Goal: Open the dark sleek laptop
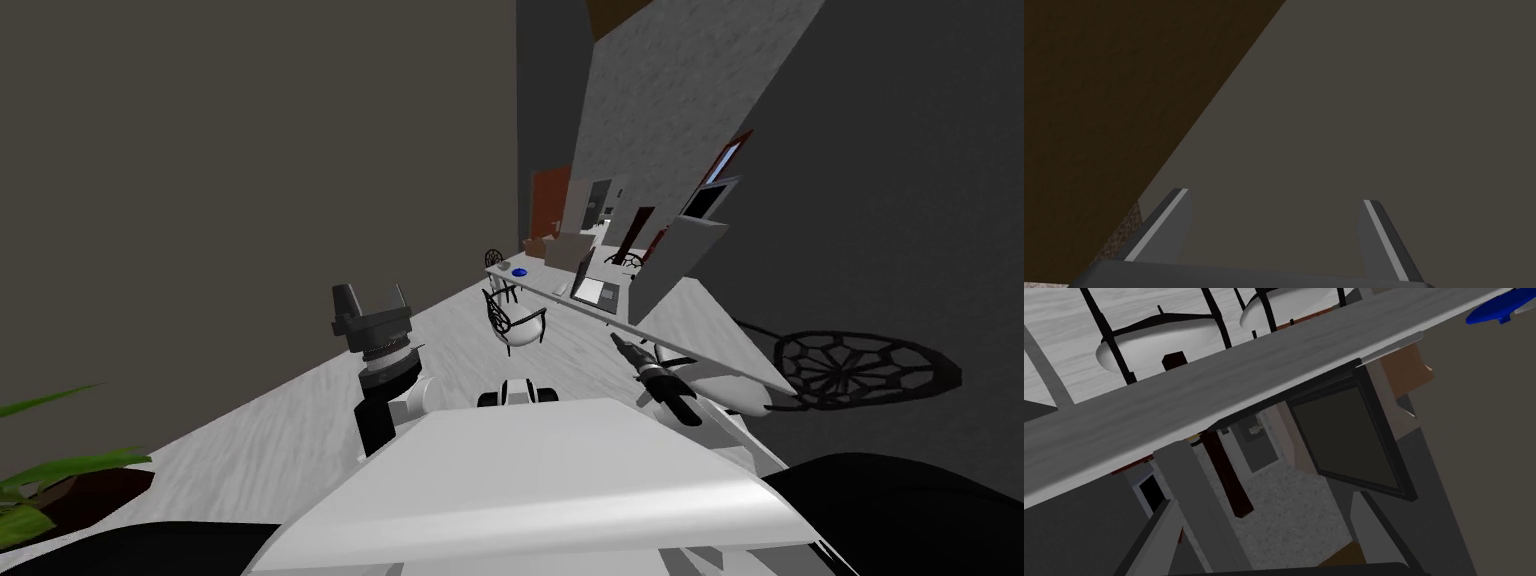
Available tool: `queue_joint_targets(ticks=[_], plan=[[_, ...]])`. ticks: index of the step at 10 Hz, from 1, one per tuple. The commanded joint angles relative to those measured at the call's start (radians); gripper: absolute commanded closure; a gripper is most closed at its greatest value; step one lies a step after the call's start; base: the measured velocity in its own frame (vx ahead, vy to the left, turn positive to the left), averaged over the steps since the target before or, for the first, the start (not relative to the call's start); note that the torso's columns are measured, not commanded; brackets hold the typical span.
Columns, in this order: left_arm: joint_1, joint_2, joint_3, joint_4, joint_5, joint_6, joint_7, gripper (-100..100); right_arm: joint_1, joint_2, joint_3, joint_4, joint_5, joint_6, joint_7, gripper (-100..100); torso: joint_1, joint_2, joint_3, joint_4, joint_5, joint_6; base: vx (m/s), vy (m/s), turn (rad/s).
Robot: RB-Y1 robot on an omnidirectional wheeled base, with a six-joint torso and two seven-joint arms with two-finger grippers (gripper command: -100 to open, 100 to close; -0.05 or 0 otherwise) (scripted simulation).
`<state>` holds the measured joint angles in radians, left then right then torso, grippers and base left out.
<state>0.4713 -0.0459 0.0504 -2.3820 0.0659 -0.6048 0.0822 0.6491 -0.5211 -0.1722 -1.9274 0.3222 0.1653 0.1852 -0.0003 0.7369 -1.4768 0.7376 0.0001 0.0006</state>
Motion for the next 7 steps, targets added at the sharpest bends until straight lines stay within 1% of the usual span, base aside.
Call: queue_joint_targets(ticks=[1,2,3,4,5,6,7], plan=[[0.0,0.0,0.0,0.0,0.0,0.0,0.0,0,0.016,-0.05,-0.011,0.019,0.014,0.067,0.002,-100,-0.003,0.002,0.001,0.001,-0.001,0.0,-0.004,0.081,0.235],[0.0,0.0,0.0,0.0,0.0,0.0,0.0,0,0.016,-0.05,-0.011,0.019,0.014,0.08,0.002,-100,0.0,0.002,0.001,0.001,-0.001,-0.002,0.004,0.085,0.129],[0.0,0.0,0.0,0.0,0.0,0.0,0.0,0,0.031,-0.085,-0.02,0.039,0.028,0.118,0.006,-100,0.001,0.002,0.001,0.001,0.0,0.0,0.015,0.126,0.235],[0.0,0.0,0.0,0.0,0.0,0.0,0.0,0,0.031,-0.089,-0.02,0.039,0.028,0.131,0.006,-100,0.003,0.001,0.0,0.0,0.001,-0.001,0.018,0.114,0.104],[0.0,0.0,0.0,0.0,0.0,0.0,0.0,0,0.045,-0.126,-0.03,0.058,0.042,0.171,0.01,-100,0.001,0.001,0.0,0.0,0.0,0.0,0.026,0.113,0.165],[0.0,0.0,0.0,0.0,0.0,0.0,0.0,0,0.045,-0.128,-0.03,0.058,0.042,0.181,0.01,-100,0.0,0.001,0.0,0.0,0.0,-0.001,0.03,0.09,0.099],[0.0,0.0,0.0,0.0,0.0,0.0,0.0,0,0.058,-0.166,-0.04,0.076,0.056,0.22,0.014,-100,-0.001,0.001,0.001,0.0,-0.001,0.0,0.021,0.11,0.233]])
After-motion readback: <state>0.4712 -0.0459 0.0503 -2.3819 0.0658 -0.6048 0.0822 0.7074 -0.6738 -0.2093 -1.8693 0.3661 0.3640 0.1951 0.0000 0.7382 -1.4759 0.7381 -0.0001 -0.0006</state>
